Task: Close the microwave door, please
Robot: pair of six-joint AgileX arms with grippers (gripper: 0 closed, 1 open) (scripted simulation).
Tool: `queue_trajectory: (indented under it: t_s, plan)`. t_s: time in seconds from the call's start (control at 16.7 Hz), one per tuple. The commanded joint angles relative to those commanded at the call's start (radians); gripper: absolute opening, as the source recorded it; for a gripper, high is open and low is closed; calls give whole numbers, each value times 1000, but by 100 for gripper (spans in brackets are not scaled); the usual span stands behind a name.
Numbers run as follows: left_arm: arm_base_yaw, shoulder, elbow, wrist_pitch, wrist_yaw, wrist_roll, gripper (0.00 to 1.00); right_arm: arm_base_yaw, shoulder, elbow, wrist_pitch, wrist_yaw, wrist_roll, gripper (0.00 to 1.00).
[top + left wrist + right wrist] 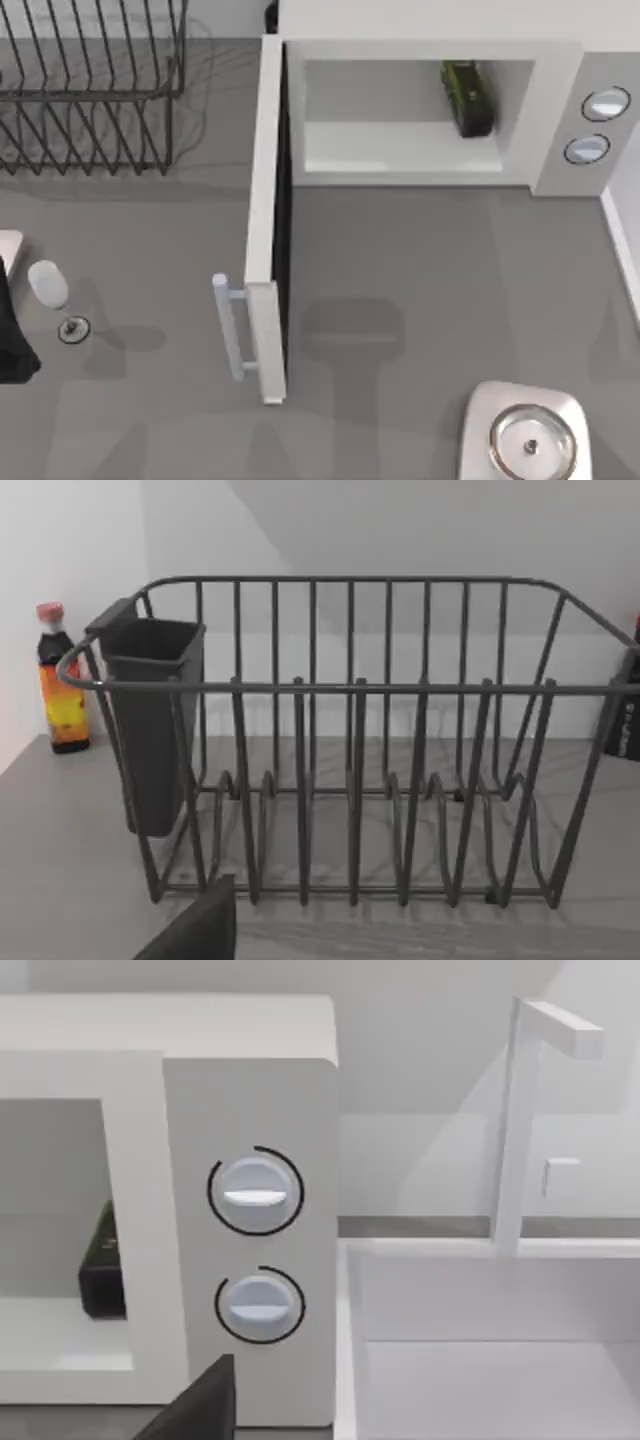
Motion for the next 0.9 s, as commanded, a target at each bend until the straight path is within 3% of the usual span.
queue_trajectory:
  t_s: [0.06,0.84,0.9]
  plan:
    - [0,0,0,0,0,0,100,0,0,0,0,0,0,100]
    - [0,0,0,0,0,0,2,0,0,0,0,0,0,100]
    - [0,0,0,0,0,0,0,0,0,0,0,0,0,100]
